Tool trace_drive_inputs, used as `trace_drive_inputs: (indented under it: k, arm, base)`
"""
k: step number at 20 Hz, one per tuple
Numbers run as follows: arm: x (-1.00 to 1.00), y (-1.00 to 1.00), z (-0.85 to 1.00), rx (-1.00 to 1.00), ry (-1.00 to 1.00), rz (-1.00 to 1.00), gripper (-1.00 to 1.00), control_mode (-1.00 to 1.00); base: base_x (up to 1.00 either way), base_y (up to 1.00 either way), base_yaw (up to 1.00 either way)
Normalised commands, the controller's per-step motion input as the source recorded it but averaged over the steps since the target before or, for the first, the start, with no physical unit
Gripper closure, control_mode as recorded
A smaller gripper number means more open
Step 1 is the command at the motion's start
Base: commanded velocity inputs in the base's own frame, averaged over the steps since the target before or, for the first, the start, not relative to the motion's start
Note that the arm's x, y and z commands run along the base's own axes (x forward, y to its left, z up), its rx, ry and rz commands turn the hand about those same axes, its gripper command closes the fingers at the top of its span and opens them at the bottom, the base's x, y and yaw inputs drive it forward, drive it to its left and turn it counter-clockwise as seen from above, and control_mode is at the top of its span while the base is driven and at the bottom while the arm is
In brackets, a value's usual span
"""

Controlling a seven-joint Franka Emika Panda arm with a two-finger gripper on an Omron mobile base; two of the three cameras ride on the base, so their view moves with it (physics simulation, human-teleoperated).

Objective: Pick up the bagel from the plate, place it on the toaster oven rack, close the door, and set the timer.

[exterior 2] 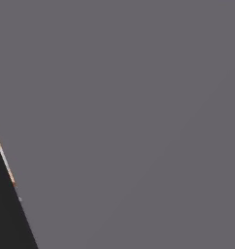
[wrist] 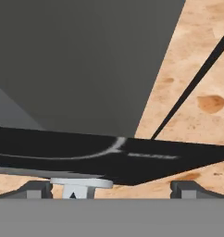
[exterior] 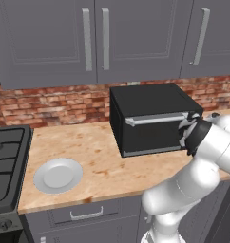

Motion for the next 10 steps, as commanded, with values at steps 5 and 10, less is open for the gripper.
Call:
trace_drive_inputs:
  k: [5,10]
  arm:
    - [0.20,0.00,-0.04,0.00,0.00,0.00,-1.00,-1.00]
    - [0.27,0.00,-0.17,0.00,0.01,0.00,-1.00,-1.00]
  base:
    - [0.00,0.00,0.00]
    - [0.00,0.00,0.00]
